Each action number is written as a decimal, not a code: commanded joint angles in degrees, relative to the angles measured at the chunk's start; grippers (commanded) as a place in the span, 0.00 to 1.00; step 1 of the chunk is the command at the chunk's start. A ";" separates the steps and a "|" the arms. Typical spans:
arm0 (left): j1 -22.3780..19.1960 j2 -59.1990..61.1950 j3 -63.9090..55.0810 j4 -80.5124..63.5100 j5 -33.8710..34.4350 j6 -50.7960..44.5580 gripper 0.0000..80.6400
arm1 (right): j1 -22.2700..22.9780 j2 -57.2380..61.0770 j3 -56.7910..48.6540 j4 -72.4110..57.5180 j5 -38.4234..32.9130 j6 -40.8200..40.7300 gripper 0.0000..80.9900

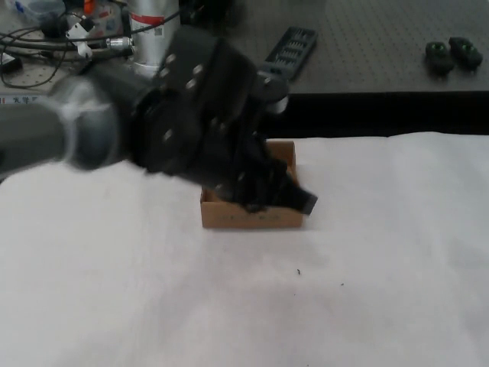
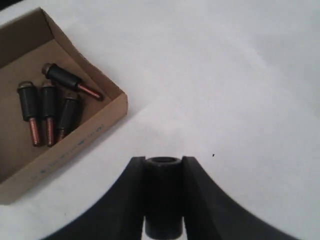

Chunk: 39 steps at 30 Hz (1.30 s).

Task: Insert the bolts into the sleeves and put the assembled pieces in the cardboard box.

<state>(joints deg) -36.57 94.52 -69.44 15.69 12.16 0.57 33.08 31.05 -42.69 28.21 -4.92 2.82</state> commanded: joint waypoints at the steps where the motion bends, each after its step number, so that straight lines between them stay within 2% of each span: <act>1: -0.07 -8.44 10.57 -9.94 1.86 -2.55 0.01 | -0.41 2.69 0.03 -4.10 -3.13 0.08 0.04; 4: -0.07 -14.94 18.21 -16.39 5.21 -3.50 0.01 | -0.19 5.01 2.59 -12.11 -9.44 1.11 0.04; 11: -0.07 -32.03 32.94 -27.30 10.49 -6.72 0.01 | 1.87 10.68 13.80 -40.67 -15.77 17.13 0.04; 18: -0.07 -46.26 43.41 -31.57 24.03 -8.84 0.01 | 7.27 16.58 18.68 -60.21 -17.15 23.77 0.04; 22: -0.07 -48.96 47.86 -37.39 30.78 -8.84 0.01 | 10.62 20.84 18.66 -65.72 -17.94 24.19 0.04; 30: -0.07 -49.01 49.97 -41.04 31.12 -11.32 0.01 | 15.41 26.01 18.66 -71.22 -19.38 24.07 0.04; 34: -0.07 -49.01 49.97 -41.04 30.61 -12.58 0.01 | 16.67 27.19 18.66 -70.45 -19.21 19.85 0.04; 39: -0.07 -49.01 49.97 -41.08 30.62 -13.71 0.01 | 17.28 28.43 18.66 -69.69 -19.22 18.90 0.04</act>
<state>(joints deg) -36.57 46.16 -19.34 -24.09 41.96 -12.16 50.17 59.54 -23.86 -41.22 -23.75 22.30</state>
